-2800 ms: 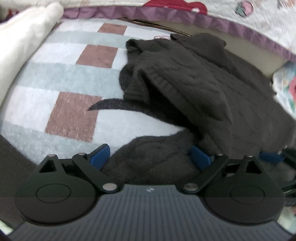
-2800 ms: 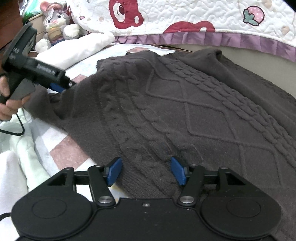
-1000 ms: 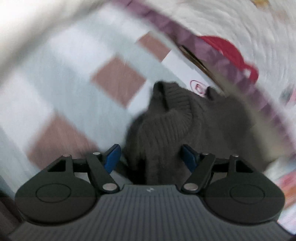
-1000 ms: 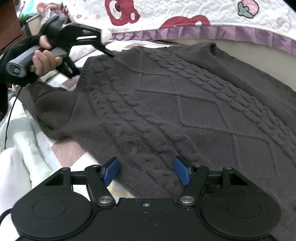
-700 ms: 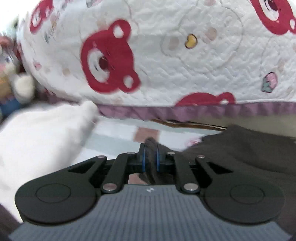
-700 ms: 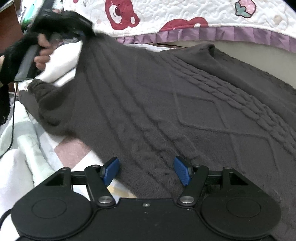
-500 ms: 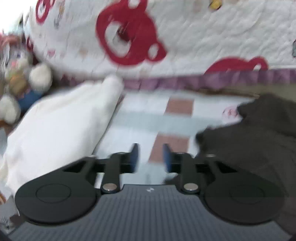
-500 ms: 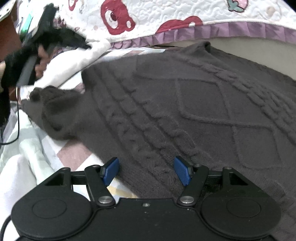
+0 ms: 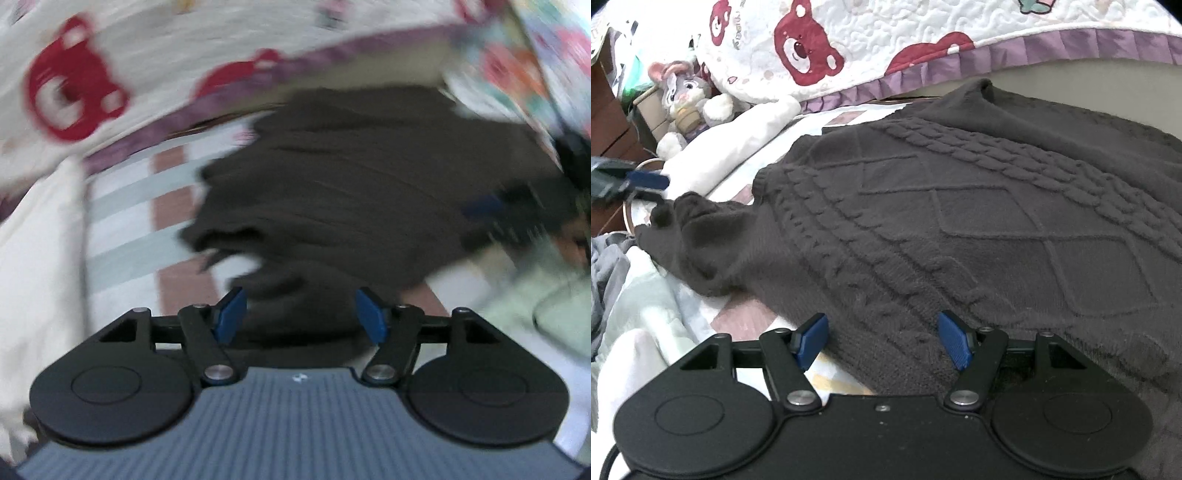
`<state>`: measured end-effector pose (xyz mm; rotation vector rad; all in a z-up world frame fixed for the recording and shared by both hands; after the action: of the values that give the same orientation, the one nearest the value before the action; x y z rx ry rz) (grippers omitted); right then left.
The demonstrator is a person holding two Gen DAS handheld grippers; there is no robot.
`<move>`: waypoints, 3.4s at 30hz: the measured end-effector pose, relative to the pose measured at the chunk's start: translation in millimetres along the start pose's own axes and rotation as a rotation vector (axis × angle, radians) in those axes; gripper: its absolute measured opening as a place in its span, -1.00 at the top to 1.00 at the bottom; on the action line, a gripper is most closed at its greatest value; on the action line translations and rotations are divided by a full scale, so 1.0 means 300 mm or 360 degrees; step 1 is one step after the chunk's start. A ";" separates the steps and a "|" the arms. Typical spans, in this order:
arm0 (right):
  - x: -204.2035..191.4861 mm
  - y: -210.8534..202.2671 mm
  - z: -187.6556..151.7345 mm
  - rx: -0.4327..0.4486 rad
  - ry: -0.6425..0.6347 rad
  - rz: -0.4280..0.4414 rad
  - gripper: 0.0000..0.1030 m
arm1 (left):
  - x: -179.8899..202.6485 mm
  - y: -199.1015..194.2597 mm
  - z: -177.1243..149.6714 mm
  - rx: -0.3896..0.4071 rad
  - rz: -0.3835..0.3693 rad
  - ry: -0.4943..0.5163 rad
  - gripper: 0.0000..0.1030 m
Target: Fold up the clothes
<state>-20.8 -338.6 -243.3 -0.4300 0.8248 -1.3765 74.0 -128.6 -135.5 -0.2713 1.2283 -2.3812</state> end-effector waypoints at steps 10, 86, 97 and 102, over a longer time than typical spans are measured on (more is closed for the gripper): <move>-0.002 -0.004 -0.008 0.0013 0.0012 -0.0025 -0.38 | -0.133 0.090 -0.175 -0.0248 0.0360 0.0206 -0.33; -0.130 -0.355 0.273 0.0224 0.0424 0.0475 0.69 | 0.303 -0.021 0.074 0.0069 -0.1378 -0.1240 0.07; 0.089 -0.192 0.157 -0.0036 0.0364 -0.0224 0.00 | 0.048 0.079 -0.002 0.0041 -0.0555 -0.1076 -0.06; 0.019 -0.131 0.069 -0.0099 0.0674 0.0056 -0.06 | -0.049 0.143 0.100 0.0130 -0.0311 -0.0957 -0.13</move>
<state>-32.7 -355.1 -203.2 -0.1689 1.2172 -1.4332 110.8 -165.2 -152.2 -1.0325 0.8449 -2.2405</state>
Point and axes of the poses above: each gripper's, at about its wrist camera, not at the fingertips, and y roughly the way its jaws point, x to its right, z to its top, the point moved 10 cm from there along y, roughly the way its jaws point, and after that the axes turned 2 degrees about -y, right-handed, at the moved point
